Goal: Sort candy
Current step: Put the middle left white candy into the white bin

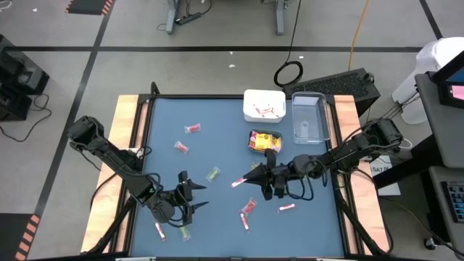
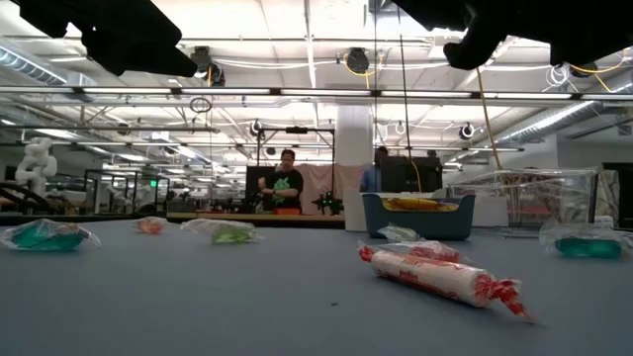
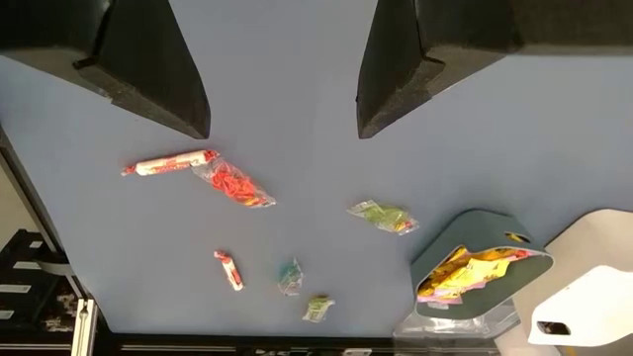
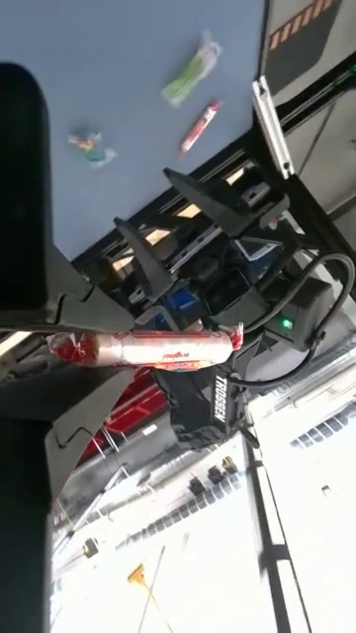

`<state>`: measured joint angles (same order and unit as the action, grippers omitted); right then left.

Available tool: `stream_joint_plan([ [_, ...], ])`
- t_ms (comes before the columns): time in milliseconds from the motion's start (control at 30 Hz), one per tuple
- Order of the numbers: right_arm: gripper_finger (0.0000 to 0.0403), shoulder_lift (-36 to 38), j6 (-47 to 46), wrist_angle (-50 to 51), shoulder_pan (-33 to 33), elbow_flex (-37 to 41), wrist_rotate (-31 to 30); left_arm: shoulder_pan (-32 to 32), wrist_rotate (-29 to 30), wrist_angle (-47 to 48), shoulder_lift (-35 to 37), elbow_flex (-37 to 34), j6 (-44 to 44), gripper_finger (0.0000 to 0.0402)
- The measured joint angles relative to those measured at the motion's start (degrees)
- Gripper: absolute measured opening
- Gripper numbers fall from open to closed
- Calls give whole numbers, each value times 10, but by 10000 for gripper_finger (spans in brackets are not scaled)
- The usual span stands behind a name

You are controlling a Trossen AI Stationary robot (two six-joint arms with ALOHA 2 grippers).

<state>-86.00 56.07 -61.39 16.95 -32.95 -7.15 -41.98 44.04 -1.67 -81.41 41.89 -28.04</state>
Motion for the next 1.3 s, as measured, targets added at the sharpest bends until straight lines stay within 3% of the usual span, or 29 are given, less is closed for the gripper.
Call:
stream_joint_plan([
  [700,39,0,-108,-2,-1,0,-7,0,0,6,0,0,3,261],
  [1133,39,0,-425,-54,-6,0,-122,0,0,6,0,0,-1,261],
  [1300,39,0,-540,-97,-18,0,-124,0,0,6,0,0,-1,261],
])
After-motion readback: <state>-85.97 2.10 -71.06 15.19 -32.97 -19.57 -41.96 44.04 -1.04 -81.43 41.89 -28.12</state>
